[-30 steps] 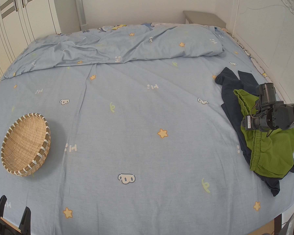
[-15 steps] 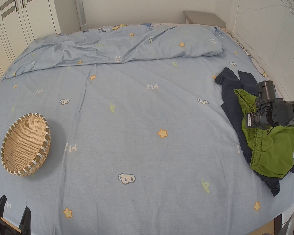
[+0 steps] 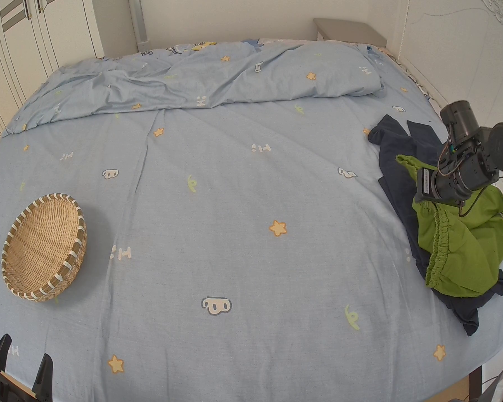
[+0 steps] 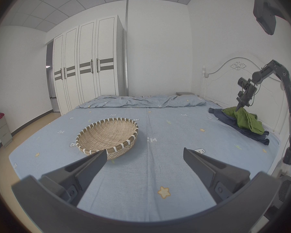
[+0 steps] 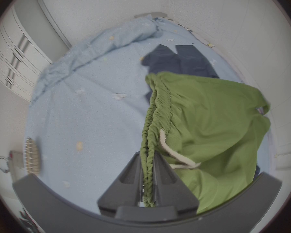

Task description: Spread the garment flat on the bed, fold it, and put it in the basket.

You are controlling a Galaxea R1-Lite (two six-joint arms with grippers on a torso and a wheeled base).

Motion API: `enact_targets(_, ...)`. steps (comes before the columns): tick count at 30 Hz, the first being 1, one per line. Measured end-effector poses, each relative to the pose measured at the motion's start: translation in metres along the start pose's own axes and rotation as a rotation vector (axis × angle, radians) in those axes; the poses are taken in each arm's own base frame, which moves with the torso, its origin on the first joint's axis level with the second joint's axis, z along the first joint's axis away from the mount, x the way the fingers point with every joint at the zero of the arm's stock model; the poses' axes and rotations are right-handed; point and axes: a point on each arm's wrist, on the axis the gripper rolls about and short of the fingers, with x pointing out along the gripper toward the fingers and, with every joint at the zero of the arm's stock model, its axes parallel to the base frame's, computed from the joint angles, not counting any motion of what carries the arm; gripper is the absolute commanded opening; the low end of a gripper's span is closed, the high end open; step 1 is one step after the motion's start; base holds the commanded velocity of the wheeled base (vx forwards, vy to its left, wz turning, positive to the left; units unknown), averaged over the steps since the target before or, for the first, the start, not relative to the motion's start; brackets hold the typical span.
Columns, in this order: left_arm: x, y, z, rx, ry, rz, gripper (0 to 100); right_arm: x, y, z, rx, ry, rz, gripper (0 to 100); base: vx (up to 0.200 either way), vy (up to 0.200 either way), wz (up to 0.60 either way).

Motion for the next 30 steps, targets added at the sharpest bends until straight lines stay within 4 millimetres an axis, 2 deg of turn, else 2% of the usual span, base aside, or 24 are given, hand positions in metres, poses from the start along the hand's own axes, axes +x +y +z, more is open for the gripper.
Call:
enact_targets(8, 0.000, 0.000, 0.000, 0.000, 0.000, 0.000, 100, -0.070, 0.057, 0.002, 0.053, -0.085, 0.275, 0, 0.000, 0.000, 0.00)
enact_targets(21, 0.000, 0.000, 0.000, 0.000, 0.000, 0.000, 100, -0.143, 0.153, -0.025, -0.074, -0.145, 0.648, 0, 0.000, 0.000, 0.00)
enact_targets(25, 0.000, 0.000, 0.000, 0.000, 0.000, 0.000, 100, -0.148, 0.189, -0.032, -0.065, -0.123, 0.733, 0, 0.000, 0.000, 0.00)
enact_targets(30, 0.000, 0.000, 0.000, 0.000, 0.000, 0.000, 100, -0.126, 0.236, -0.046, -0.045, -0.082, 0.754, 0, 0.000, 0.000, 0.00)
